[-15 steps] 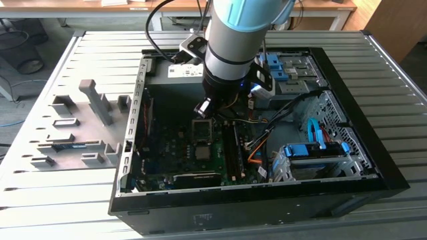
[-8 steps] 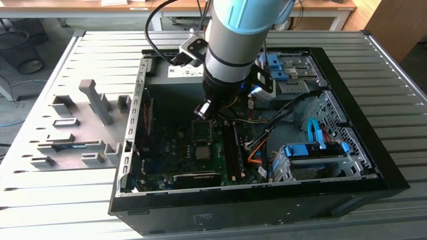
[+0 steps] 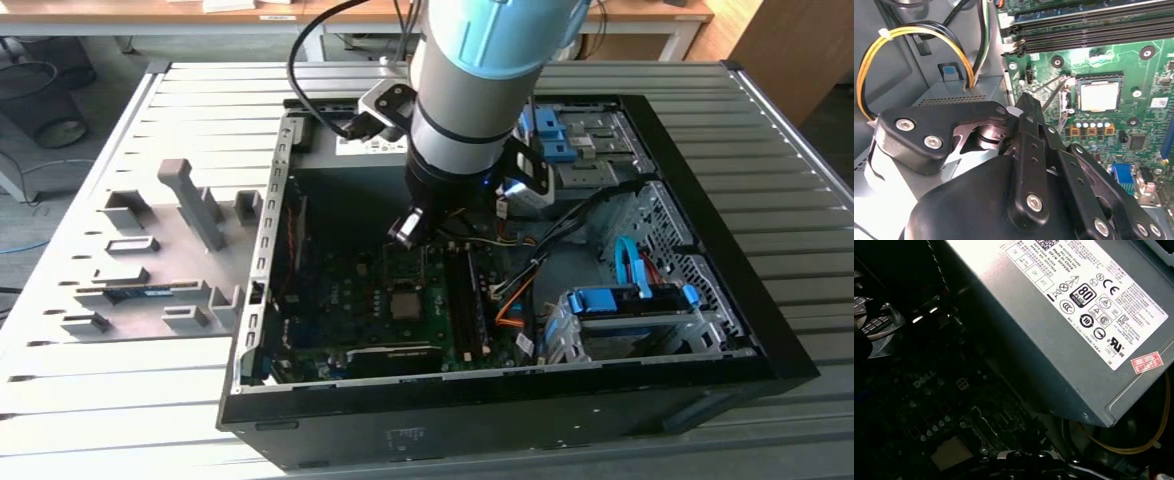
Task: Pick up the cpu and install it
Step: 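Close the cpu cover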
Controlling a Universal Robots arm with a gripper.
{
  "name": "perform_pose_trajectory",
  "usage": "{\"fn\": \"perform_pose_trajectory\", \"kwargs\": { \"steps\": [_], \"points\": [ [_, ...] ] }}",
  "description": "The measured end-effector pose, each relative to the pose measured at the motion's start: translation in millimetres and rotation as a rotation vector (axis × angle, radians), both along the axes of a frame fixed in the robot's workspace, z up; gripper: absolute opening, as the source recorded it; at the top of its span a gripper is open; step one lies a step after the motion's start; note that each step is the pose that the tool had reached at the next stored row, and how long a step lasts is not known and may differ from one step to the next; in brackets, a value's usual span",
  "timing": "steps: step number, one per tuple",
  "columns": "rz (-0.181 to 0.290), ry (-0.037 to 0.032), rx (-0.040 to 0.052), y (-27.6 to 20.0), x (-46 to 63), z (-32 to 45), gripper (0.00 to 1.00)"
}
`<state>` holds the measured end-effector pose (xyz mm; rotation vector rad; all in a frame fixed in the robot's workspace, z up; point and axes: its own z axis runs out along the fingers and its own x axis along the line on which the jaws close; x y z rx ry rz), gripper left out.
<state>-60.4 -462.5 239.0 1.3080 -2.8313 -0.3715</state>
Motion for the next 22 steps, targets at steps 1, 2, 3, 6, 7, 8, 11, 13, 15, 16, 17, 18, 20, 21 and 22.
{"fn": "perform_pose_trajectory", "kwargs": {
  "steps": [1, 2, 3, 6, 7, 8, 11, 13, 15, 16, 17, 18, 20, 21, 22],
  "points": [
    [0.0, 0.0, -0.0001, -1.3, 0.0, 0.0, 0.1],
    [0.0, 0.0, -0.0001, -2.5, 0.0, 0.0, 0.1],
    [0.0, 0.0, -0.0004, -3.6, 0.0, 0.0, 0.1],
    [0.0, 0.0, -0.0133, -5.4, 0.0, 0.0, 0.1],
    [0.0, 0.0001, -0.0252, -5.7, -0.1, 0.1, 0.1],
    [0.0, 0.0, -0.0398, -6.0, -0.2, 0.1, 0.1],
    [0.0, 0.0001, -0.0936, -6.1, -0.5, 0.0, 0.1],
    [0.001, -0.0002, -0.1301, -6.2, -0.5, 0.0, 0.1],
    [0.003, -0.0001, -0.1667, -6.2, -0.5, 0.0, 0.1],
    [0.003, -0.0002, -0.1736, -6.3, -0.5, 0.0, 0.1],
    [0.003, -0.0001, -0.1739, -6.3, -0.5, -0.1, 0.1],
    [0.003, -0.0003, -0.1736, -6.3, -0.5, -1.0, 0.1],
    [0.003, -0.0002, -0.1704, -6.3, -0.5, -4.0, 0.1],
    [0.003, -0.0002, -0.1675, -6.4, -0.5, -5.6, 0.1],
    [0.003, -0.0002, -0.166, -6.4, -0.5, -6.5, 0.1]
  ]
}}
